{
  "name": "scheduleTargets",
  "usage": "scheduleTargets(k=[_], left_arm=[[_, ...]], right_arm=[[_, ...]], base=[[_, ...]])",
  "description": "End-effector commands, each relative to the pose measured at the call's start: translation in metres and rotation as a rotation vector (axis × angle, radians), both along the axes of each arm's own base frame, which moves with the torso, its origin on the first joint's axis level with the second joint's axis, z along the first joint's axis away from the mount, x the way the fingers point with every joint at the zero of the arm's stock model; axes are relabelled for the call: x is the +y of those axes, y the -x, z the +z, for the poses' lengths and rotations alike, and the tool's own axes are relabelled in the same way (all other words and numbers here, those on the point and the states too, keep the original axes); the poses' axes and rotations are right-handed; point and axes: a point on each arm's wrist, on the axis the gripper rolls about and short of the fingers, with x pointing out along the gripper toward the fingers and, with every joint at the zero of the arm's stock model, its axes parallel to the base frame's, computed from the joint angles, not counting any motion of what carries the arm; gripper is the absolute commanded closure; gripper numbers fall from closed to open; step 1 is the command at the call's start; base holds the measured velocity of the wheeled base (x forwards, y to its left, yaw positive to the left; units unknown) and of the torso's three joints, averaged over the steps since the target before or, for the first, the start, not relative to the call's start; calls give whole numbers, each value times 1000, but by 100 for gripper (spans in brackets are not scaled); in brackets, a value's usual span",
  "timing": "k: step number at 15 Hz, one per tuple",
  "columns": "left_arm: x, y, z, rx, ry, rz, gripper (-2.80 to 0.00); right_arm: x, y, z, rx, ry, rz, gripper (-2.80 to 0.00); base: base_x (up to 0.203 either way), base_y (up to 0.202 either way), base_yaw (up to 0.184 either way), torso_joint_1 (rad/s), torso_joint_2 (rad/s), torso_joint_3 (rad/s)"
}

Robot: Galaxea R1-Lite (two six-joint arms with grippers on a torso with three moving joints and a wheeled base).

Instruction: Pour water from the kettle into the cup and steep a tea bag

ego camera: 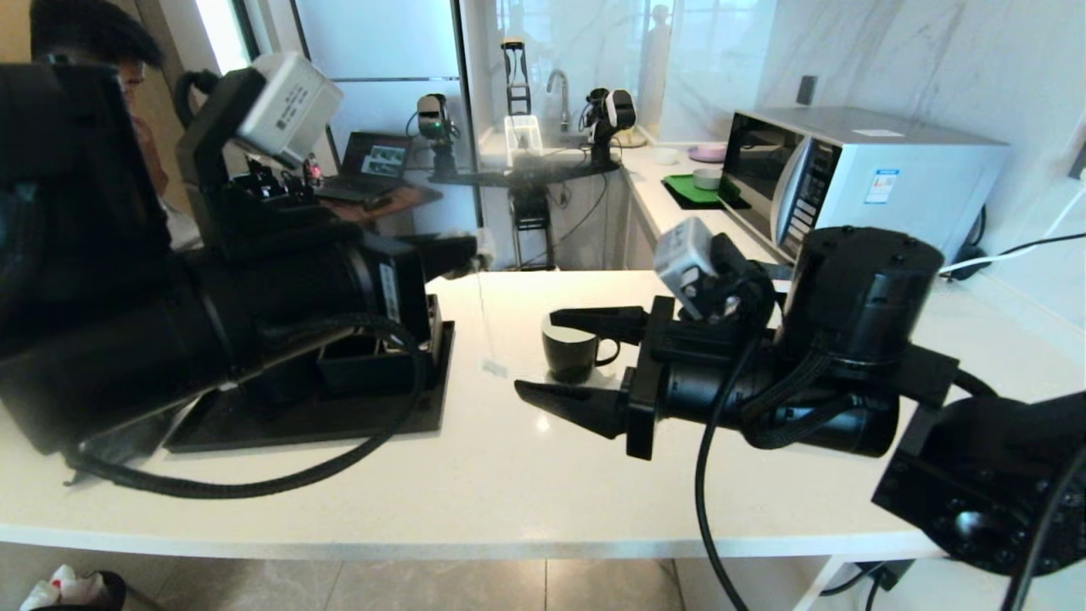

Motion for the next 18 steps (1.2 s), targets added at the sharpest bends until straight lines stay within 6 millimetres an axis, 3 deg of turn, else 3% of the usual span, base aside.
scheduleTargets(k=[1, 10, 18], left_arm=[[-1, 0, 0, -1, 1, -2, 0], [-6, 6, 1, -5, 5, -29, 0], [-8, 10, 2, -10, 6, -43, 0]], right_arm=[[13, -6, -2, -8, -5, 25, -280], [46, -18, -5, -21, -21, 116, -280], [52, -19, -4, -29, -29, 125, -280]], base=[[0, 0, 0, 0, 0, 0], [0, 0, 0, 0, 0, 0], [0, 0, 0, 0, 0, 0]])
